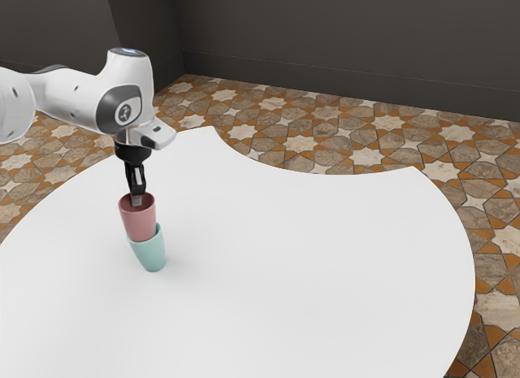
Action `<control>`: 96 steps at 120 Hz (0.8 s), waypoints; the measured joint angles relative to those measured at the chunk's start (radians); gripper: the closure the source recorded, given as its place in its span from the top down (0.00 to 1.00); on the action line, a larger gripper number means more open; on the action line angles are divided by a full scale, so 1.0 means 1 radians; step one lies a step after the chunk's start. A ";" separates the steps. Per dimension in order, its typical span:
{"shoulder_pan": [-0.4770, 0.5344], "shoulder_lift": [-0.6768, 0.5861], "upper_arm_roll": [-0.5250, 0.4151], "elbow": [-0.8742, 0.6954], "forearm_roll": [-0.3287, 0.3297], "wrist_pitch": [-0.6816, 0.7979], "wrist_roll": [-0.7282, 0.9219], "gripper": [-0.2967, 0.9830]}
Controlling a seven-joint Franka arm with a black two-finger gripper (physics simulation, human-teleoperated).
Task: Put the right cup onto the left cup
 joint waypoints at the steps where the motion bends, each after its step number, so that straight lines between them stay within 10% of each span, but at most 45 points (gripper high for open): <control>1: 0.000 0.001 0.000 0.000 0.000 0.000 0.000 0.15; 36: 0.000 0.038 0.000 0.009 0.000 0.011 -0.005 0.16; 64: -0.012 0.033 -0.001 0.026 0.020 0.008 -0.004 0.54; 96: -0.018 -0.004 -0.003 0.032 0.020 0.003 -0.003 0.70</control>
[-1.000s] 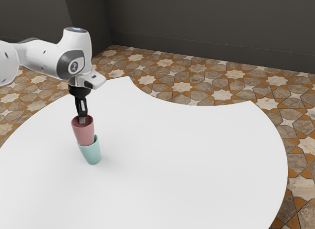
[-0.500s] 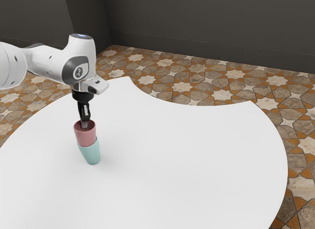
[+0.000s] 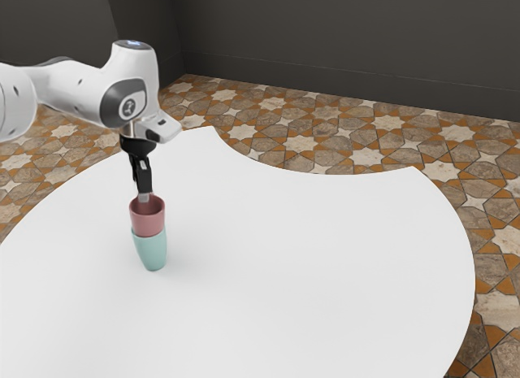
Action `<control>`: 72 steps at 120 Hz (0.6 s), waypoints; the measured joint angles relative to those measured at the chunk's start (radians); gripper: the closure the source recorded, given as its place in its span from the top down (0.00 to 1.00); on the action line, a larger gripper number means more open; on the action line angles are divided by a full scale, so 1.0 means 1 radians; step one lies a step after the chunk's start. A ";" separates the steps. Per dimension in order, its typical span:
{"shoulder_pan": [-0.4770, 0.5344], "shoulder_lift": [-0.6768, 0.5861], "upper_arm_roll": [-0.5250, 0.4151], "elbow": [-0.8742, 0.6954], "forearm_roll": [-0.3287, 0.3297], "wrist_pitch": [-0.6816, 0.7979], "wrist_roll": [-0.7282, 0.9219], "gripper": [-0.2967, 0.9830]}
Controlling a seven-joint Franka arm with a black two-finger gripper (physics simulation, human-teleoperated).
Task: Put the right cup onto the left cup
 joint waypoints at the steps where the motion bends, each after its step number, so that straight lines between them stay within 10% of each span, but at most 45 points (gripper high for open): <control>1: 0.000 -0.003 0.000 0.000 -0.001 0.000 0.000 0.70; 72: -0.058 -0.128 0.028 0.163 -0.075 -0.188 0.058 0.76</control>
